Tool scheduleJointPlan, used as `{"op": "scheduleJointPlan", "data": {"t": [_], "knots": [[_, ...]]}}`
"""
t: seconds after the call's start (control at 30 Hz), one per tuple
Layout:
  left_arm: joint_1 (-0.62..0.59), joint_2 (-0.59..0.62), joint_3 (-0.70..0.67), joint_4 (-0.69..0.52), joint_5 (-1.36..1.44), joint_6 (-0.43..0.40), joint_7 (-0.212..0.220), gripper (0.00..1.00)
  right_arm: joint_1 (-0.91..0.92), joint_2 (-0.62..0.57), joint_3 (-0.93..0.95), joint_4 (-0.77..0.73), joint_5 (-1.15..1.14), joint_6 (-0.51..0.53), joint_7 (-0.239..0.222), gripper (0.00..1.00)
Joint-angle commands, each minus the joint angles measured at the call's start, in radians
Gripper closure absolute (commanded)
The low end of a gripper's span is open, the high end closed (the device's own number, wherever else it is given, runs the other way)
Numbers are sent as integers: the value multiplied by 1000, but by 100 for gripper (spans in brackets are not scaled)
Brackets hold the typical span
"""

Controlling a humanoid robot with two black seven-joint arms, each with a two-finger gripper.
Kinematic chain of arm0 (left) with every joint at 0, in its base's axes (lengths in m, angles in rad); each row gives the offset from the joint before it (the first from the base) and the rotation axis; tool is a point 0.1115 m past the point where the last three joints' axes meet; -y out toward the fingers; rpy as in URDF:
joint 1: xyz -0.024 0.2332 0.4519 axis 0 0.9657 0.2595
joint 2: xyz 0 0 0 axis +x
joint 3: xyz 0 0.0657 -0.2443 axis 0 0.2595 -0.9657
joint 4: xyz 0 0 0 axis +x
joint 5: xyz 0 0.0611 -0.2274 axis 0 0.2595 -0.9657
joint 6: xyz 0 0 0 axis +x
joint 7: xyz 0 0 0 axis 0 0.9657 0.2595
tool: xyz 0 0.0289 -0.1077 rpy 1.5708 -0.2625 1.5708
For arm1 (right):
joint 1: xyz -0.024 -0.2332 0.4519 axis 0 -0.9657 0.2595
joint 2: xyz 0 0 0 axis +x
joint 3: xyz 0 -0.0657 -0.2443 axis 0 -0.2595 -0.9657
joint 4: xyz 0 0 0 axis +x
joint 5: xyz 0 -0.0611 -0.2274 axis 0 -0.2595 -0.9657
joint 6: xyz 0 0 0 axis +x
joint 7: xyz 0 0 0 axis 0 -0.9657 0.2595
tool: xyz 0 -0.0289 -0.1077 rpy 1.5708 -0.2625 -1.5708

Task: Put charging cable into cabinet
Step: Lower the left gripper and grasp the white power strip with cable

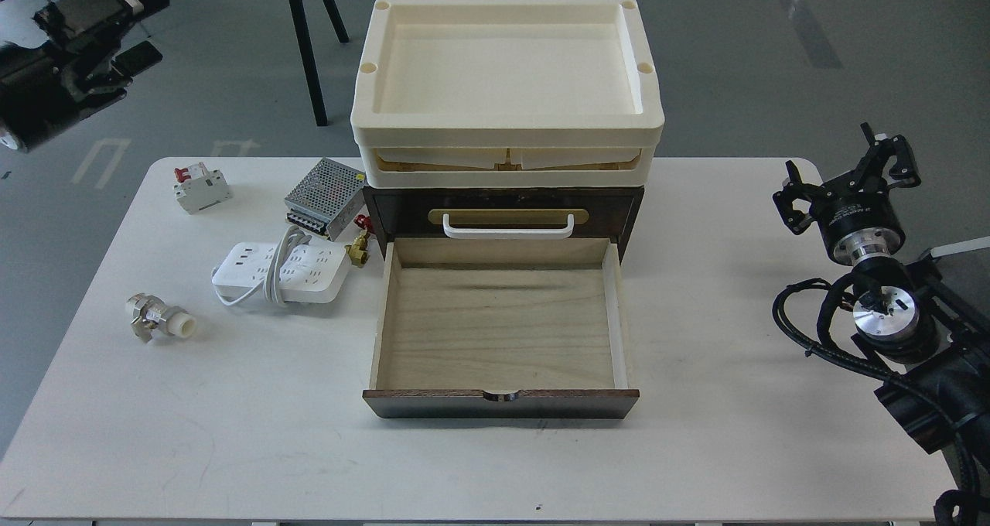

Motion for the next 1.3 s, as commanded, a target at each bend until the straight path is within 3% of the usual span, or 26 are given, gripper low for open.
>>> {"op": "scheduleJointPlan", "data": {"t": [0.0,0.13,0.27,0.4,0.6,0.67,0.83,1.07,1.27], "knots": [[12,-37,22,-5,289,55,4,4,2,0,-1,0,-1,0,0,0],[12,-90,125,7,553,143,16,7,0,0,-1,2,0,0,0,0],[11,-159,239,58,742,236,70,8,0,0,-1,2,0,-1,0,0],[11,-217,288,128,767,247,81,9,0,0,-1,2,0,-1,0,0],[11,-306,355,206,770,252,96,18,-1,0,-1,2,-1,-1,0,0],[11,-329,372,263,770,252,116,25,-1,0,-1,2,0,0,0,0],[12,-343,388,291,770,252,119,32,-1,0,-1,2,0,0,0,0],[12,-390,406,355,764,252,112,64,-1,0,-3,2,0,0,0,0],[9,-403,443,363,757,252,119,79,-3,0,-1,3,0,0,0,0]]}}
